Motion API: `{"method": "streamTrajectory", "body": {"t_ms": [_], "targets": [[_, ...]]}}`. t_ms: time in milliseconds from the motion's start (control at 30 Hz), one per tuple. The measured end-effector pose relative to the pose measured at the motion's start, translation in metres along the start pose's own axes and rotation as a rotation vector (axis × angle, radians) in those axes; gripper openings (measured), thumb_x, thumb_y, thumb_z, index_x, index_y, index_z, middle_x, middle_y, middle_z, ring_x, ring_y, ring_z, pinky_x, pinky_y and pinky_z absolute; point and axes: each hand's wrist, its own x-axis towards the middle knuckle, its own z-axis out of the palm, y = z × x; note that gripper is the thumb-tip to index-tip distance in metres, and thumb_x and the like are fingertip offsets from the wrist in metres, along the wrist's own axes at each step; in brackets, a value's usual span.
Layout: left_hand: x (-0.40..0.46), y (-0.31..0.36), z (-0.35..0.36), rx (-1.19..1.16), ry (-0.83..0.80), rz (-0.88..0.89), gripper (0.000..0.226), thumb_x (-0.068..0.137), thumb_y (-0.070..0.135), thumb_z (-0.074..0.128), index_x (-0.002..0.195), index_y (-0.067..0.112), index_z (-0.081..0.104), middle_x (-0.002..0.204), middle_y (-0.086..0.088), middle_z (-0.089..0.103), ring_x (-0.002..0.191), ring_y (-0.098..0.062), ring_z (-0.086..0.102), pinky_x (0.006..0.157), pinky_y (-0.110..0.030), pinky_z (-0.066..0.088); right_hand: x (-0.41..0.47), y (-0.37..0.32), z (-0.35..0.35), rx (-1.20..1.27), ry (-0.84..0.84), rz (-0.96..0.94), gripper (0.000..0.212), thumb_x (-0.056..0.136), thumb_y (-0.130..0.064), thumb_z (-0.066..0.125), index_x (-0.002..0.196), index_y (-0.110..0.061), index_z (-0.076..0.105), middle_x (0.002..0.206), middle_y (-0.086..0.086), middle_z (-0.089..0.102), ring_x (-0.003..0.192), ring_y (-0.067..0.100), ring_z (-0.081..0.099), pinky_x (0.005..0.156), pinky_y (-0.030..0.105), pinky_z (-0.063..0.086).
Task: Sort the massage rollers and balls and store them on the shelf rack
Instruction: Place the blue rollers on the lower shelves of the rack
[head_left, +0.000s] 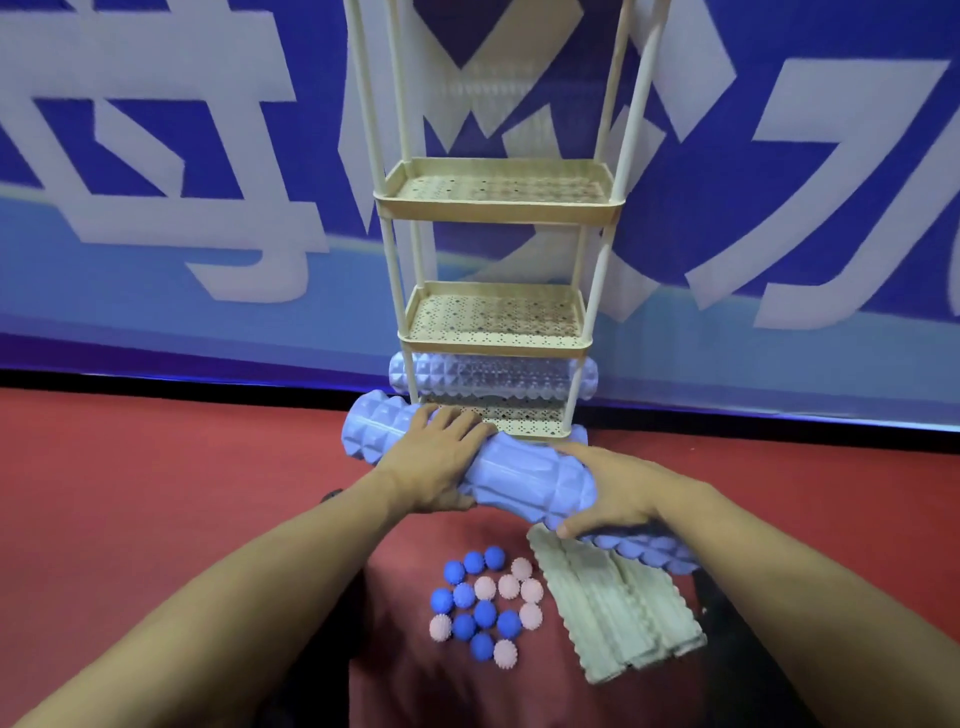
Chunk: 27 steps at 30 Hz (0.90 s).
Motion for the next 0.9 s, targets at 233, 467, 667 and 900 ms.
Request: {"method": "streamTrajectory", "body": {"t_ms": [233,467,667,900], "targets": [[0.004,-0.008,0.026,-0.094,-0.054,-0.140,0.093,0.083,0.067,0.058,0.157,0.025,0.021,0.154,0.003,0.031,0.145,-0.024,0.027,0.121,-0.060,0.010,0.016,-0.001,0.010,-0.037,0.090,0.115,0.067,0.059,-0.071,0.070,0.116,-0.044,0.047,0.070,-0.018,0.073,0.062,0.003,0.070,0.076,0.032,0.059],[0.005,-0.026,0.066,-0.206,-0.121,-0.406,0.079,0.099,0.055,0.042,0.160,0.018,0.007,0.162,-0.005,0.019,0.151,-0.024,0.016,0.122,-0.055,0.013,0.047,0.033,0.017,-0.081,0.161,0.309,0.063,0.053,-0.081,0.063,0.098,-0.039,0.050,0.062,-0.020,0.070,0.059,-0.003,0.065,0.066,0.027,0.051],[0.019,-0.048,0.093,-0.290,-0.143,-0.487,0.076,0.100,0.056,0.042,0.159,0.018,0.011,0.162,-0.006,0.023,0.147,-0.029,0.029,0.120,-0.050,0.026,0.098,0.042,0.016,-0.012,0.243,0.371,0.065,0.057,-0.075,0.066,0.104,-0.031,0.054,0.077,-0.007,0.074,0.070,0.012,0.072,0.077,0.034,0.058],[0.066,-0.066,0.109,-1.061,-0.021,-0.903,0.093,0.088,0.056,0.067,0.157,0.011,0.022,0.154,-0.011,0.041,0.137,-0.031,0.046,0.109,-0.044,0.042,0.161,0.034,0.017,-0.116,0.309,0.274,0.075,0.061,-0.077,0.069,0.117,-0.032,0.049,0.102,-0.009,0.068,0.094,0.021,0.067,0.082,0.039,0.052]]}}
